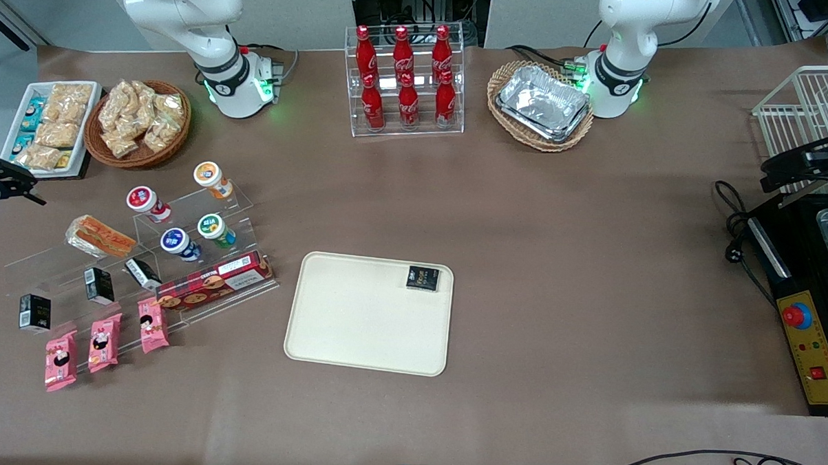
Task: Place sandwich on tray
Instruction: 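Move the right gripper down over the wrapped sandwich in the rack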
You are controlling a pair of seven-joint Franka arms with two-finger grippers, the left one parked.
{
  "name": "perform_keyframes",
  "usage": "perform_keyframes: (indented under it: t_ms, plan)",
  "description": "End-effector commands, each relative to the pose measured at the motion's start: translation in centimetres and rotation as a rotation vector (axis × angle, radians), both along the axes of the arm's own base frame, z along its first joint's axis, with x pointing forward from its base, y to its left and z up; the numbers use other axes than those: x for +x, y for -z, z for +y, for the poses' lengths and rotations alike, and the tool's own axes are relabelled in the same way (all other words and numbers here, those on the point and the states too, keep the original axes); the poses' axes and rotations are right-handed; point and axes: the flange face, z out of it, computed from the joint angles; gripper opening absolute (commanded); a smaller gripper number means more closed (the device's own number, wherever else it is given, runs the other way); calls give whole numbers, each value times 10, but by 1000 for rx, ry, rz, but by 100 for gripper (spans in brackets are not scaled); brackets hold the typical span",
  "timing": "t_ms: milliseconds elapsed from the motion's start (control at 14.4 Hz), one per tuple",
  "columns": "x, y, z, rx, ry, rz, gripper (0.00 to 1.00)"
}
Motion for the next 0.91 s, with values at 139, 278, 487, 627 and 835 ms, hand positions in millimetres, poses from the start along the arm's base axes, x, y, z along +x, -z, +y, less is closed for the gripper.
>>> perform_keyframes:
  t_ms: [139, 278, 487, 627, 835]
  plan:
    - [-37, 47, -4, -37, -143, -50, 100]
    - [-40, 63, -10, -40, -150, -62, 100]
    - [-49, 97, -18, -45, -161, -84, 100]
    - [-54, 113, -25, -57, -157, -96, 100]
    - [-56, 130, -35, -71, -184, -127, 100]
